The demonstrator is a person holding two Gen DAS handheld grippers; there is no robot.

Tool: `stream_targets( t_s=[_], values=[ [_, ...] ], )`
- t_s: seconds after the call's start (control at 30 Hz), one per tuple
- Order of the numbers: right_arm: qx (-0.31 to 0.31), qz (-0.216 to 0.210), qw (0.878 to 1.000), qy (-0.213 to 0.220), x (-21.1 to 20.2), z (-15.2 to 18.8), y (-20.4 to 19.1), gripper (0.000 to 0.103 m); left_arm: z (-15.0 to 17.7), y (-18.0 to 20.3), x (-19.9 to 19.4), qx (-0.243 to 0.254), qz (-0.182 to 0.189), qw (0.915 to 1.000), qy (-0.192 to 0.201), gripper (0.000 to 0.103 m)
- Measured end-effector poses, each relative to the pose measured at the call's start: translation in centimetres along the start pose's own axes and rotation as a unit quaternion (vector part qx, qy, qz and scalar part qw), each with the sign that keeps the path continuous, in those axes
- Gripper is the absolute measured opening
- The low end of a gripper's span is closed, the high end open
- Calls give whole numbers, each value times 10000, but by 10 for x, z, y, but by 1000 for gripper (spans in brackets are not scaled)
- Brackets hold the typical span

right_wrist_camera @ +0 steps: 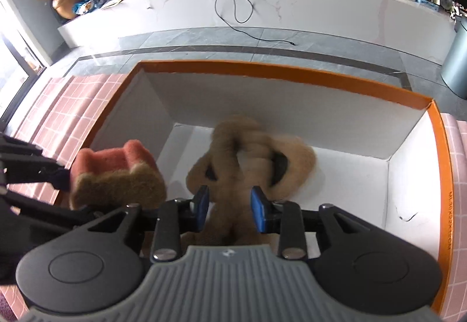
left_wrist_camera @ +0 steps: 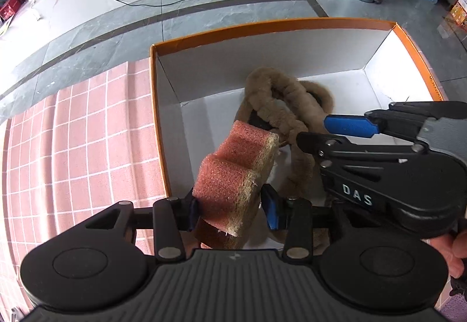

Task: Organize soft objects
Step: 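Carry the headband with the right tool while the left tool carries the sponge into the orange box, then open both tools to drop the headband and sponge in the box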

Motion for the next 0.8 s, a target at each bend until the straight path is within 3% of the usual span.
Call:
stream_targets(
  t_s=[0.2, 0.27, 0.4, 0.57, 0.7, 0.8],
  values=[
    [-35, 139, 9999, 69, -14, 7, 7, 41, -2, -1, -1, -23, 14, 9999, 118, 56],
    [-4, 238, 9997, 37, -16, 11, 12, 51, -4, -3, -6, -77, 29, 9997, 214, 56],
    [284, 273, 9989, -241, -9, 19, 24, 55, -5, -10, -21, -78, -253, 9979, 595, 55],
    [601, 270, 9959, -618, 9, 26, 27, 42, -1, -19, -31, -315, 38, 9951, 939, 51],
    [820, 155, 9923, -915, 26, 23, 21, 41, 4, -27, -40, -508, 277, 9911, 1198, 48],
    [778, 42, 9917, -1027, 34, 19, 8, 25, 7, -31, -46, -549, 216, 9898, 1299, 48]
  ],
)
Point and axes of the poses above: each gripper's, at about its wrist camera, not at the fingertips, and x roughly the way its jaws point, y to its right, z to its underside, the point moved 10 cm from there along x, roughly the way its jaws point, and after that the axes turned 10 degrees about -y, right-handed, at the moved point
